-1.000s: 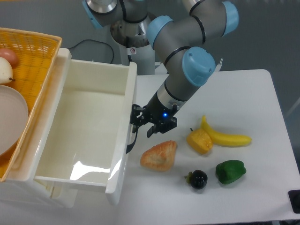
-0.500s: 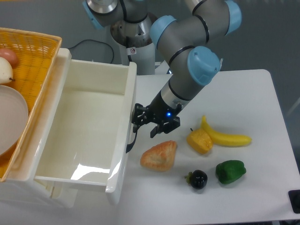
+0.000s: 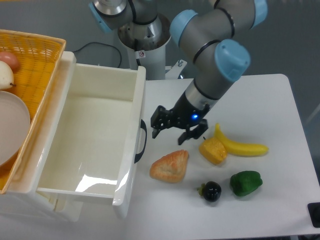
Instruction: Slide the top white drawer open
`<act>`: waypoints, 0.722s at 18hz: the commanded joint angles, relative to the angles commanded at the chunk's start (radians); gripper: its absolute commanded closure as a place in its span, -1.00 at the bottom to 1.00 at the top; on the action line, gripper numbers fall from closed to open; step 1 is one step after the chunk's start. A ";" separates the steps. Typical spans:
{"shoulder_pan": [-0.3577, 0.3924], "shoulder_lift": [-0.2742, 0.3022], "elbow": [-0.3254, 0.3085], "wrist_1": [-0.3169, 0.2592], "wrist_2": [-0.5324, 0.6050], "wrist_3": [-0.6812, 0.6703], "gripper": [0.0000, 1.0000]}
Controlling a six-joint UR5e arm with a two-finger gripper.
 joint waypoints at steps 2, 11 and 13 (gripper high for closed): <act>0.009 -0.005 -0.003 0.038 0.012 0.009 -1.00; 0.086 -0.035 -0.014 0.158 0.350 0.394 -1.00; 0.097 -0.040 -0.014 0.161 0.406 0.532 -1.00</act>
